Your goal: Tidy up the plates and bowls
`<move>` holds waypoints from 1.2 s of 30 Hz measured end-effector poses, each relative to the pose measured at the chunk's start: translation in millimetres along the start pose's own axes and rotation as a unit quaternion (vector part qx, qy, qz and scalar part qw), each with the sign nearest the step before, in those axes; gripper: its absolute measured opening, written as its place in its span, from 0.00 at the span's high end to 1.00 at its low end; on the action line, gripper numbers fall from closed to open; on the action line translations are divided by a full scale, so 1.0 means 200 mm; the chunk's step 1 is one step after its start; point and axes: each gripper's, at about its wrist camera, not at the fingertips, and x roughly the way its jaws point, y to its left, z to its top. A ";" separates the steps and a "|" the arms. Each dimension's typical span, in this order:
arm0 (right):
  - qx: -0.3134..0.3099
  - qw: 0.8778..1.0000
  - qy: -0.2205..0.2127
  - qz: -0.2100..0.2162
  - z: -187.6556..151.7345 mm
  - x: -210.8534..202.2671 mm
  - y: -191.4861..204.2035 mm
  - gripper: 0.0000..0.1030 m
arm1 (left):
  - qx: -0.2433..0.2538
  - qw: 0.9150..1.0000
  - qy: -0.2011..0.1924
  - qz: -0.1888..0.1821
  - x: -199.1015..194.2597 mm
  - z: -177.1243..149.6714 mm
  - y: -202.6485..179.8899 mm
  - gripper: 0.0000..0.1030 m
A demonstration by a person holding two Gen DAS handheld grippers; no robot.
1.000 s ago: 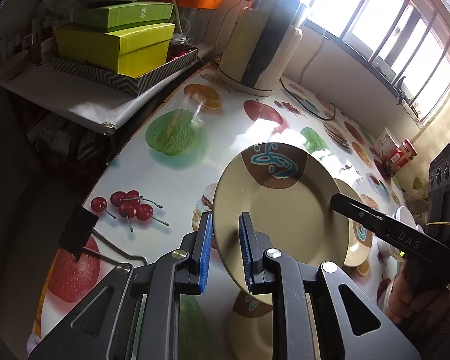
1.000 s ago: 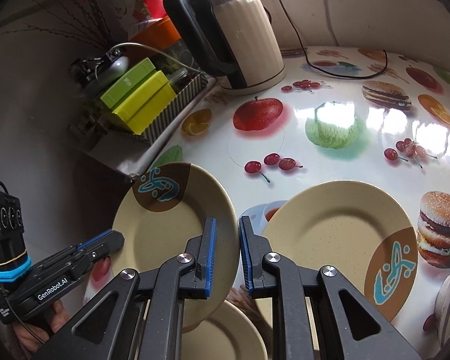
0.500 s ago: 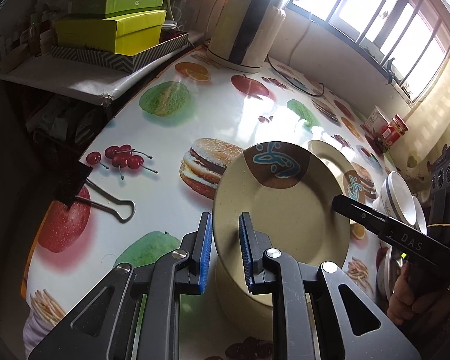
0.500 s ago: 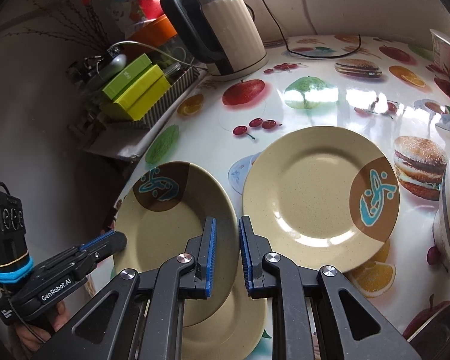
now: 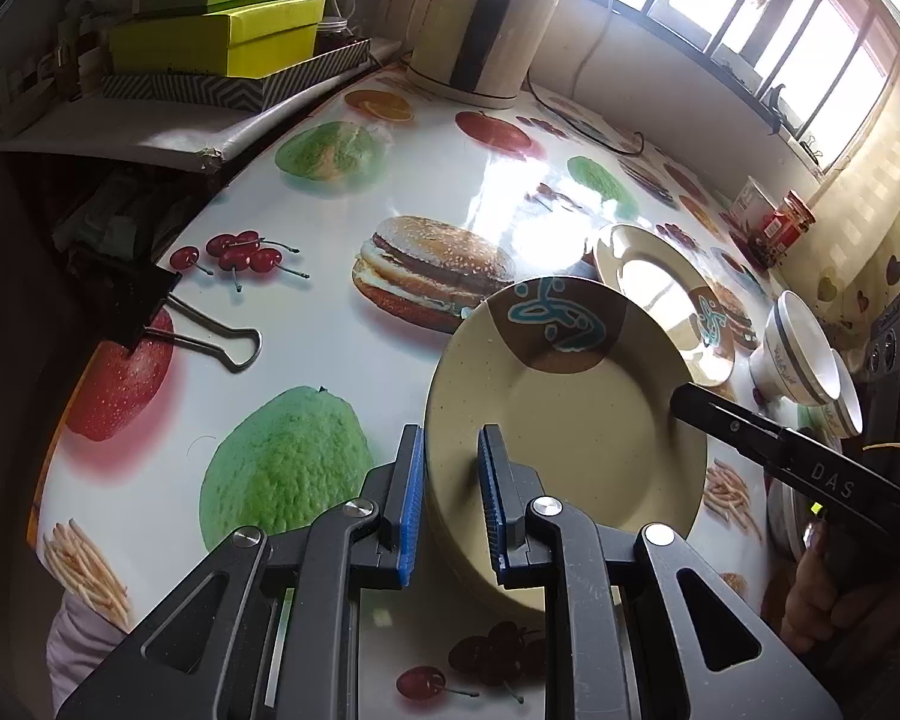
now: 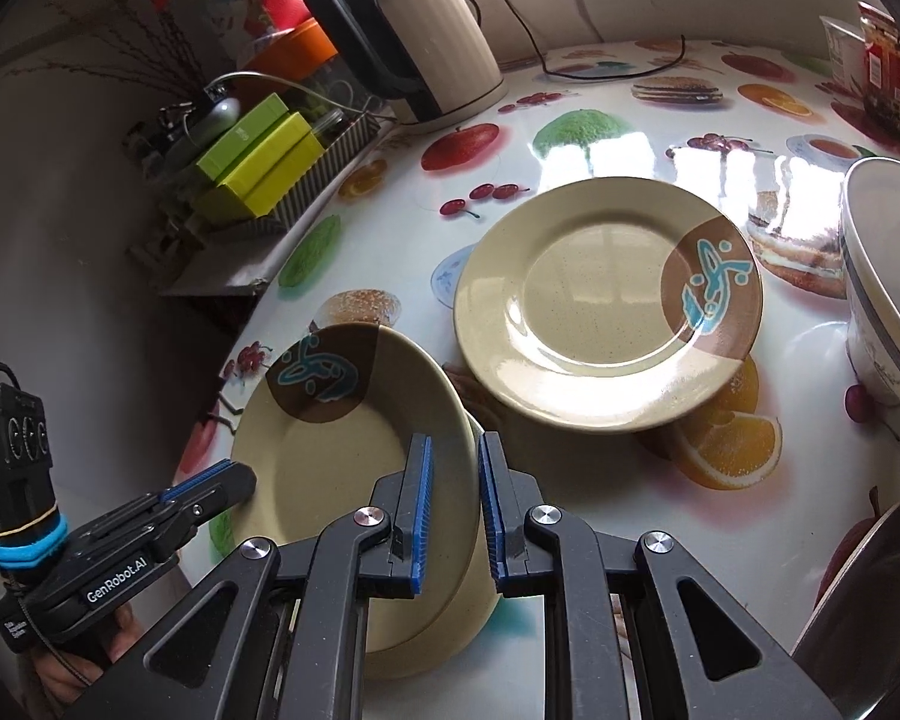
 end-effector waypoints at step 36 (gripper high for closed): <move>-0.005 1.000 0.000 -0.022 -0.08 -0.01 -0.01 0.84 | 0.006 1.000 0.011 0.006 0.02 -0.05 -0.02 0.82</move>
